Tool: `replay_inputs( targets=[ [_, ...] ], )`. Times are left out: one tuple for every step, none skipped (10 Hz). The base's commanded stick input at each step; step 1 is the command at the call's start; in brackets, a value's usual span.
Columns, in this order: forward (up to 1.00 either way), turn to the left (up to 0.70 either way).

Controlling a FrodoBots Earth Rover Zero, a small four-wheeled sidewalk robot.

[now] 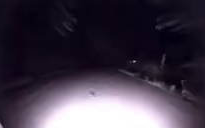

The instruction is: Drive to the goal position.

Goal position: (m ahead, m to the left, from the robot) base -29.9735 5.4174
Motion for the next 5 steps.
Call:
replay_inputs(
  targets=[
    [-1.0, 0.0],
    [-1.0, 0.0],
    [-1.0, 0.0],
    [-1.0, 0.0],
    [-1.0, 0.0]
  ],
)
